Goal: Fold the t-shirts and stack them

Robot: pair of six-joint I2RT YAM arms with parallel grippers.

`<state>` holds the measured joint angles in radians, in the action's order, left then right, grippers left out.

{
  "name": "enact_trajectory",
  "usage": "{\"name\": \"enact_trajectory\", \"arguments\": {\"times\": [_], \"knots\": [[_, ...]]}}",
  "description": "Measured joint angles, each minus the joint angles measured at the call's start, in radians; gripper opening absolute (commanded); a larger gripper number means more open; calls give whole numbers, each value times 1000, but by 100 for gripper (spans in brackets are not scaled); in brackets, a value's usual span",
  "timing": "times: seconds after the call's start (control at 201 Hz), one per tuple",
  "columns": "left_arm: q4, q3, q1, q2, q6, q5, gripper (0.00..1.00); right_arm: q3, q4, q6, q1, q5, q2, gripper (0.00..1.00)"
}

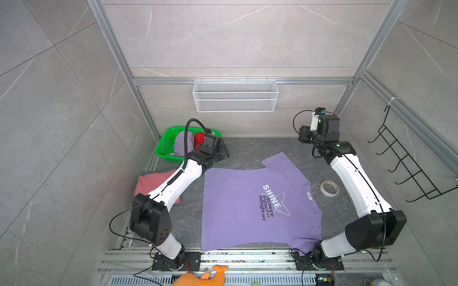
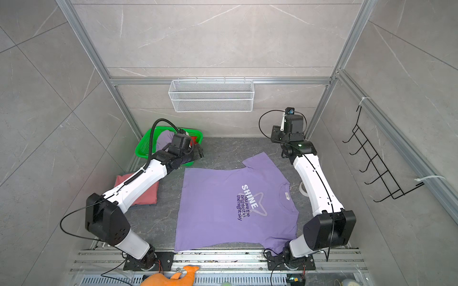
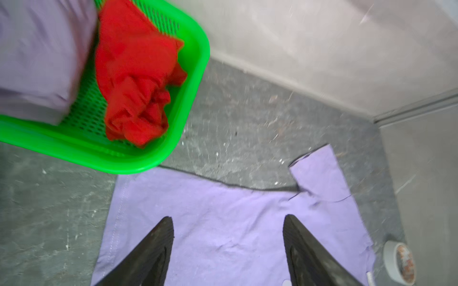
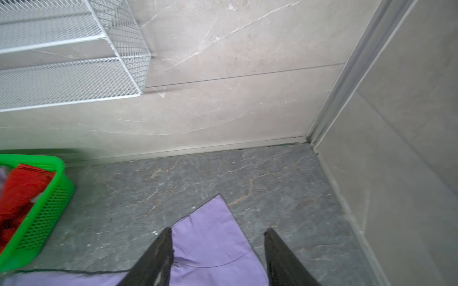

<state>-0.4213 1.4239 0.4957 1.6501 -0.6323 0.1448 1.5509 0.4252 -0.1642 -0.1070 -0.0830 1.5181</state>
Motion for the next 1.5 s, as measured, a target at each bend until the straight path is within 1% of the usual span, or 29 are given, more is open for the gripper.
{"name": "enact_trajectory", "arguments": {"times": [0.169, 0.388, 0.592, 0.722, 0.921, 1.036, 1.284, 1.503], "knots": [[-2, -69, 21, 66, -6, -32, 72, -129, -33, -113, 0, 111, 32, 59], [11, -162, 63, 124, -56, -61, 72, -335, -89, -248, -1, 224, 107, 58], [29, -237, 99, 158, -127, -68, 72, -483, -132, -342, -10, 275, 153, 58], [36, -263, 110, 175, -169, -66, 72, -515, -135, -372, -11, 274, 182, 58], [63, -268, 111, 210, -206, -48, 72, -512, -153, -399, -11, 254, 264, 58], [69, -226, 111, 245, -209, -41, 73, -466, -157, -406, -11, 240, 316, 58], [64, -2, 101, 411, -198, -35, 73, -276, -160, -409, 6, 214, 469, 58], [60, 202, 55, 550, -180, -58, 73, -35, -121, -409, 63, 214, 631, 56]]}}
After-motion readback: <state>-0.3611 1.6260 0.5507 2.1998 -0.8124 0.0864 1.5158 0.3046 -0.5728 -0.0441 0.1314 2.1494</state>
